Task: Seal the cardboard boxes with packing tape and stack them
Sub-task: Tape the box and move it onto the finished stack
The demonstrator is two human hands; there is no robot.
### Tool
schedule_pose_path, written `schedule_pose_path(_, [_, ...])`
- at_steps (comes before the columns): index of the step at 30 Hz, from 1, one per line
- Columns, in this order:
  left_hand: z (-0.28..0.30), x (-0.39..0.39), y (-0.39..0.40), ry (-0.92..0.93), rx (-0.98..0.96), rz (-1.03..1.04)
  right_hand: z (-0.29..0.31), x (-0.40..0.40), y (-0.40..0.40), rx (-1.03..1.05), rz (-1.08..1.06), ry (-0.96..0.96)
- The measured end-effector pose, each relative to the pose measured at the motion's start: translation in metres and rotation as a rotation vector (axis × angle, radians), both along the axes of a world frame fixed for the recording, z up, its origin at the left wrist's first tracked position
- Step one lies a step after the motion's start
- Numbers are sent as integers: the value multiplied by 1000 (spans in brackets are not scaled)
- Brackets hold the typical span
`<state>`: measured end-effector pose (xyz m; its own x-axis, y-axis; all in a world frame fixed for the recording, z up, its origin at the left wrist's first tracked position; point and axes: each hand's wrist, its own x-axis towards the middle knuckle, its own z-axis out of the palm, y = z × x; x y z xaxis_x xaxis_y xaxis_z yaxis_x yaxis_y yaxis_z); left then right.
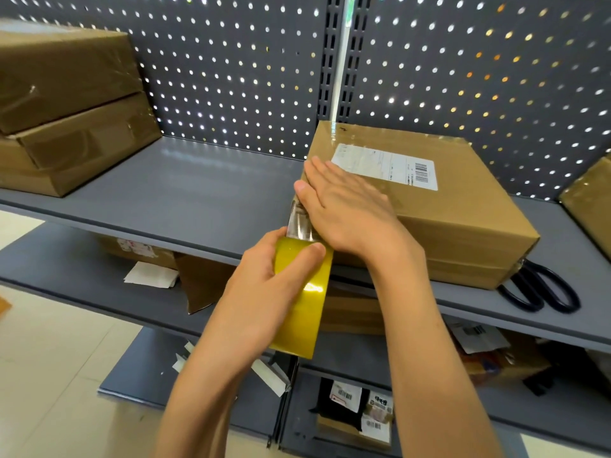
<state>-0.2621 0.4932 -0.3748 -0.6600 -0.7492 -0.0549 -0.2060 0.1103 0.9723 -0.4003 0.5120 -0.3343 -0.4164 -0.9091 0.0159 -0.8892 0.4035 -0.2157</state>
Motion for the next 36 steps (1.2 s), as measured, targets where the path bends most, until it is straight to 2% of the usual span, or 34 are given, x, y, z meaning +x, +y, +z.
schedule_pose_path(7, [-1, -1, -2, 69, 107, -29, 0, 0, 3, -53, -2, 16])
schedule_pose_path(11, [-1, -4, -1, 132, 125, 39, -9, 5, 11, -362, -67, 57])
schedule_pose_path(15, [0, -6, 1, 153, 125, 84, -10, 5, 26, -697, -47, -206])
schedule_pose_path(19, [0, -8, 4, 154, 108, 133, -13, -11, 56, -822, -141, -102])
schedule_pose_path(26, [2, -17, 13, 157, 71, 186, -21, -48, 109, -878, -345, 56])
schedule_pose_path(31, [4, -23, 19, 154, 64, 194, -29, -69, 145, -910, -516, 15])
schedule_pose_path(36, [4, -26, 26, 118, 74, 147, -43, -90, 172, -745, -638, -70])
